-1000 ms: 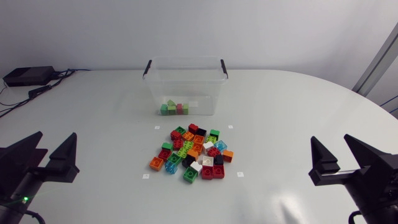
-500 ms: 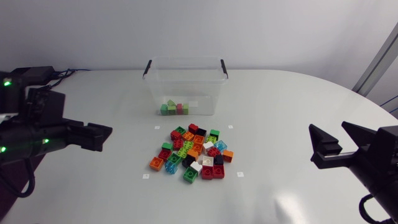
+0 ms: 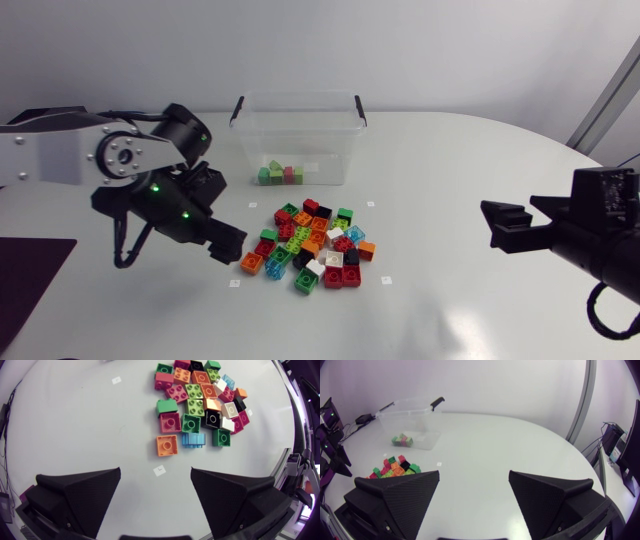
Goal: Place the duplo bricks in the container
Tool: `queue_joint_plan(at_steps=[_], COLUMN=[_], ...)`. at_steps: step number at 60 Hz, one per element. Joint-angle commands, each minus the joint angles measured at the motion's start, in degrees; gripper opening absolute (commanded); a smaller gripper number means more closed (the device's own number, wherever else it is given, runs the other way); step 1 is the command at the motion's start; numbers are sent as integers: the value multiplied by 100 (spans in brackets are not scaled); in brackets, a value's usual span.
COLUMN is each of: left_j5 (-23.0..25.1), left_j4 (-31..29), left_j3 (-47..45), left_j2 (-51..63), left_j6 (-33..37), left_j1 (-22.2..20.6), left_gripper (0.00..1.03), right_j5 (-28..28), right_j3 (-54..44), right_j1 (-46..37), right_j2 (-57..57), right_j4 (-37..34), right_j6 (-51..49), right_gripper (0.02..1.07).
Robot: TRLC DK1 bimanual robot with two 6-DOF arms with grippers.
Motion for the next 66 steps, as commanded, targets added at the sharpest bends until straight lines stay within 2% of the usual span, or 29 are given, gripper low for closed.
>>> queue_joint_plan(at_steps=[1, 8, 15, 30, 44, 54, 57, 58, 66], left_j5=[-36, -186, -370, -502, -502, -502, -502, -502, -502], left_j4=[-112, -104, -33, 81, 433, 679, 696, 696, 538], left_j3=[260, 471, 594, 796, 831, 796, 769, 761, 743], left_j2=[401, 945, 1306, 1824, 2185, 2229, 2229, 2229, 2273], left_j6=[-52, -184, -281, -421, -492, -536, -527, -527, -527], left_j1=[-103, -279, -428, -604, -534, -534, -551, -551, -481], left_gripper=[97, 95, 94, 91, 71, 43, 42, 38, 29], right_j5=[17, -370, -396, -458, -458, -467, -467, -467, -467], right_j3=[338, 496, 725, 883, 980, 980, 1006, 1024, 1261], right_j1=[46, 72, 186, 345, 749, 1030, 1171, 1197, 1355], right_j2=[464, 772, 1132, 1633, 2055, 2415, 2556, 2609, 3259], right_j4=[-339, -558, -875, -840, -831, -567, -497, -497, -611], right_j6=[-159, -309, -537, -739, -968, -1161, -1363, -1399, -1671], right_gripper=[102, 102, 102, 102, 102, 102, 102, 102, 102])
